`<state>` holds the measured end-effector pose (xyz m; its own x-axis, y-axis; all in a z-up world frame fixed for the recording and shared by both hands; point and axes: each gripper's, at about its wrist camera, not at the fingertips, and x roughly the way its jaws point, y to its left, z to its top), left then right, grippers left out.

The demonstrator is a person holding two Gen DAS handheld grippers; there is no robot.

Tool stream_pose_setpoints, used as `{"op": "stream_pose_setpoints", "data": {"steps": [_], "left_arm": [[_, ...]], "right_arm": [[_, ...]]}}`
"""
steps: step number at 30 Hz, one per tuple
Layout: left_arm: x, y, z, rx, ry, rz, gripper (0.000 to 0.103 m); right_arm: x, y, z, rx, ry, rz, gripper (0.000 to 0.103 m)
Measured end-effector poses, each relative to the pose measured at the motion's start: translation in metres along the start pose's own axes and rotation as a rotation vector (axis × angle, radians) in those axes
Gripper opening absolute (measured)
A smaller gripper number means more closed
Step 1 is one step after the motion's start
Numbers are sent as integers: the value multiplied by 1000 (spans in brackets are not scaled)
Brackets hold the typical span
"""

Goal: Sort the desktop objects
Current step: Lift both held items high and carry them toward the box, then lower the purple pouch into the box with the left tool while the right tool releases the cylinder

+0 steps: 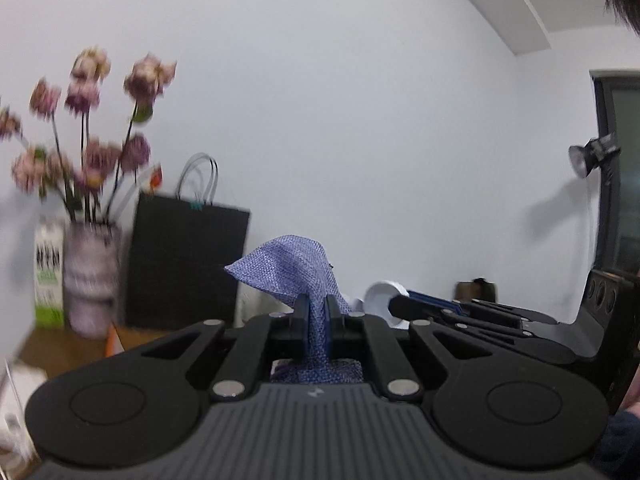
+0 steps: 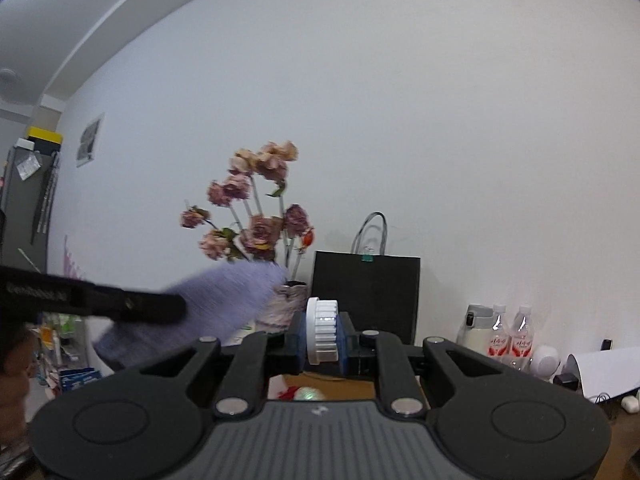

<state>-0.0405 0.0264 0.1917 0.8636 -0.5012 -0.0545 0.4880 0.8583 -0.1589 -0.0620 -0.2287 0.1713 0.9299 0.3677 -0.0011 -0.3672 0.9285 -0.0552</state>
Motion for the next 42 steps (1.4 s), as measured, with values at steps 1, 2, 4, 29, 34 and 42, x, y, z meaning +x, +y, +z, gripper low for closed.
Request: {"op": "stream_pose_setpoints", "data": {"steps": [1,2,4,29,34,42], "left_arm": [[9,3,6,33,-13,21,8],[18,6,11,58,-20,33,8],[40,16,22,79,-15,51,8],[368,168,-95,-141,771,313,52],[361,170,-81,-143,788,338,68],[322,149,-34,-130,781,415,101]], "right_arm": [[12,-7,4,4,6,-9,14],[24,-12,7,7,14,-14,14],[46,-22,13,13,34,-19,14],[414,-124,-153,403,957,-58,20],[414,-131,-158,441,975,-90,44],[375,-123,-106,387,919,-88,65]]}}
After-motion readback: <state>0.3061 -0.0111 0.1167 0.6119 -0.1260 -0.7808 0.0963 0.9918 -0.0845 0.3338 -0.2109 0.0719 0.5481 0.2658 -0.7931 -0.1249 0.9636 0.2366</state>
